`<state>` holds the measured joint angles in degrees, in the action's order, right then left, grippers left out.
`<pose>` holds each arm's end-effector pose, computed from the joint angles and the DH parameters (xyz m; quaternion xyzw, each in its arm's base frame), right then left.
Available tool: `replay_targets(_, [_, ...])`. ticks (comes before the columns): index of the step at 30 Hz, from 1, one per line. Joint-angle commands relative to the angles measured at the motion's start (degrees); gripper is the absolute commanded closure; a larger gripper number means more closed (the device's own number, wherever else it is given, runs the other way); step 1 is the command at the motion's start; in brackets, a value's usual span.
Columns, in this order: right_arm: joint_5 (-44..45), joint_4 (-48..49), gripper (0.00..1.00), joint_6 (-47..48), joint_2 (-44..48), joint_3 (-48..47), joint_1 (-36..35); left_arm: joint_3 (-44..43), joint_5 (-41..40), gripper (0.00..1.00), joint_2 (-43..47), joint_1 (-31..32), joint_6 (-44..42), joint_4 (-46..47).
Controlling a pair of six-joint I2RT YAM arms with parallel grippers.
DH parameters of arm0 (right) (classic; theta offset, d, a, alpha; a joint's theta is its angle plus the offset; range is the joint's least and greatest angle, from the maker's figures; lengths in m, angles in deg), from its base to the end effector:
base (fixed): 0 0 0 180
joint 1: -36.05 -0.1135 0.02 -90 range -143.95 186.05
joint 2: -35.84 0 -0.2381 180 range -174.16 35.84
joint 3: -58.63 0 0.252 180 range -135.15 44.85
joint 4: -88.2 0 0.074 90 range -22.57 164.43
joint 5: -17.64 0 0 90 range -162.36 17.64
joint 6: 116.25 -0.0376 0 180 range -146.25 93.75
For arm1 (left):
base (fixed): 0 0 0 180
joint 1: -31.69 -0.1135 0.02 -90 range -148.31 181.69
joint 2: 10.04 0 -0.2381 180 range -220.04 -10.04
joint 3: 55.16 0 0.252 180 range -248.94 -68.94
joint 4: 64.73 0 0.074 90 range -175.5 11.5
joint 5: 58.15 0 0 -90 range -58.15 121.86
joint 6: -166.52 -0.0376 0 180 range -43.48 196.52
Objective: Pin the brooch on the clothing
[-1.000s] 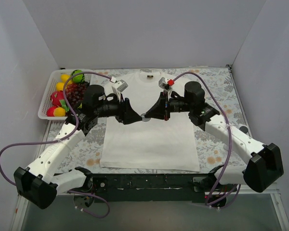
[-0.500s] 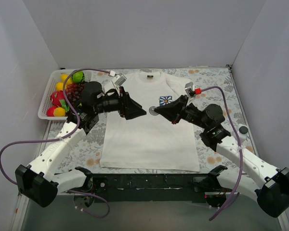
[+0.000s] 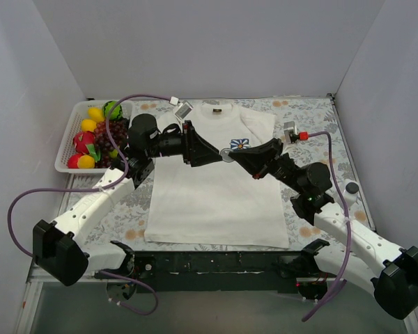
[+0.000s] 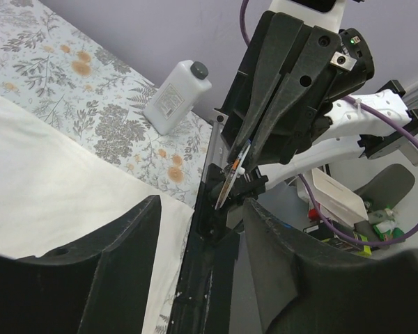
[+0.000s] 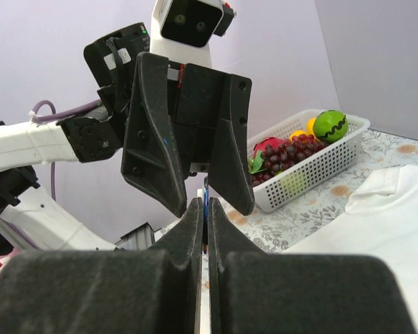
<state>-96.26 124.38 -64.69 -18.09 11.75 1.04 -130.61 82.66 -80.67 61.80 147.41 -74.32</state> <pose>0.1752 0.1413 0.3278 -0.1636 0.5007 0.5885 0.6134 0.2359 -0.1705 0.3512 0.0407 0.7243 -0.6727 0.1454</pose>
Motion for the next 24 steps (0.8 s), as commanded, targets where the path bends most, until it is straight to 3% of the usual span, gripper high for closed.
replay_targets(1, [2.5, 4.5, 0.99, -0.6, 2.1, 0.3, 0.0, -2.7, 1.1, 0.51, 0.3, 1.1, 0.7, 3.7])
replay_targets(6, [3.2, 4.4, 0.99, -0.6, 2.5, 0.7, 0.0, -2.8, 1.5, 0.62, -0.1, 1.7, 1.4, 4.9])
replay_targets(14, [2.0, 4.4, 0.99, -1.6, 1.5, 0.4, 0.1, -3.2, 1.8, 0.64, -1.1, 2.7, 1.7, 5.9])
replay_targets(17, [2.7, 4.5, 0.99, -1.9, 1.8, 0.7, 0.1, -3.7, 2.4, 0.71, -2.1, 3.1, 2.5, 6.6])
replay_targets(18, [2.8, 4.1, 0.99, -1.8, 1.9, 0.5, 0.1, -3.7, 2.5, 0.78, -2.3, 3.2, 2.5, 6.5])
replay_targets(21, [2.7, 3.5, 0.99, -1.0, 1.7, 0.1, 0.1, -3.7, 2.1, 0.89, -2.4, 3.6, 2.2, 6.6])
replay_targets(22, [2.6, 3.3, 0.99, -1.0, 1.6, 0.1, 0.1, -3.7, 1.8, 0.98, -2.4, 3.6, 2.2, 6.7])
replay_targets(24, [1.8, 2.4, 0.99, -0.9, 1.1, -0.6, 0.2, -3.7, 1.6, 1.0, -2.4, 3.6, 2.3, 6.6])
